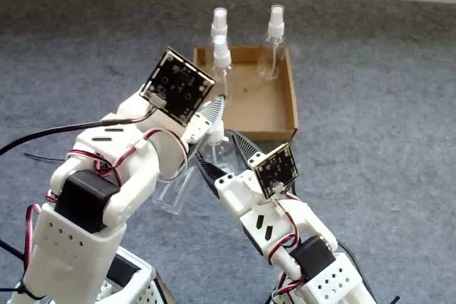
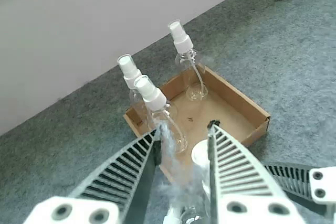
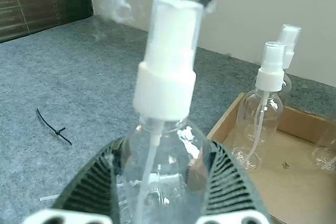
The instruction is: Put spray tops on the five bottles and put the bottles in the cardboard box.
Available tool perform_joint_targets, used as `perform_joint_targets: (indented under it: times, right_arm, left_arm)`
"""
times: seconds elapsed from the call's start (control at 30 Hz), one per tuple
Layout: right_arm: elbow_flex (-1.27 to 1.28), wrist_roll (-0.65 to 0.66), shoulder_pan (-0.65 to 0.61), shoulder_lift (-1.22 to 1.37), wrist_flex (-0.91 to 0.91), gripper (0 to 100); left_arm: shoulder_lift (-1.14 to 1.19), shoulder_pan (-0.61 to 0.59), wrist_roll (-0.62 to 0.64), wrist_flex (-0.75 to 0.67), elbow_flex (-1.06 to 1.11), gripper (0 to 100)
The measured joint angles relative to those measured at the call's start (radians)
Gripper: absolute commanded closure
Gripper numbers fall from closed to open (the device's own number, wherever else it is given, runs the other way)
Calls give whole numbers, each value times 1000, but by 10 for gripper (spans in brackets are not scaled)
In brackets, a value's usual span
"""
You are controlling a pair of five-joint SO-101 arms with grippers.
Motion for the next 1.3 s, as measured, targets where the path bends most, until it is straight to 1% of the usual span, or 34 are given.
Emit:
perform_joint_targets:
  times: [0.1,0.4,0.6,0.7,0.8,0.87,0.9,0.97,1.07,1.2,1.3]
  right_arm:
    - [0,0,0,0,0,995]
    - [0,0,-2,0,0,995]
    - [-2,0,-2,0,-2,995]
    - [-2,0,5,0,-2,995]
    - [-2,0,49,0,-2,995]
    - [-2,0,107,0,-11,995]
    - [-2,0,138,2,-43,995]
    - [-8,0,175,20,-126,995]
    - [-51,-2,192,123,-184,995]
    - [-161,-2,193,362,-308,995]
    - [-250,-2,195,572,-428,995]
  left_arm:
    - [9,17,0,2,3,860]
    - [17,14,2,11,-28,860]
    - [18,12,-3,120,-196,860]
    - [17,11,-5,180,-245,860]
    - [15,-43,-5,219,-256,860]
    - [15,-107,-5,236,-256,860]
    - [12,-141,-5,242,-250,860]
    - [-26,-190,-5,245,-199,859]
    - [-153,-238,-5,239,-51,857]
    - [-416,-327,-81,109,242,856]
    - [-585,-430,-127,-11,479,856]
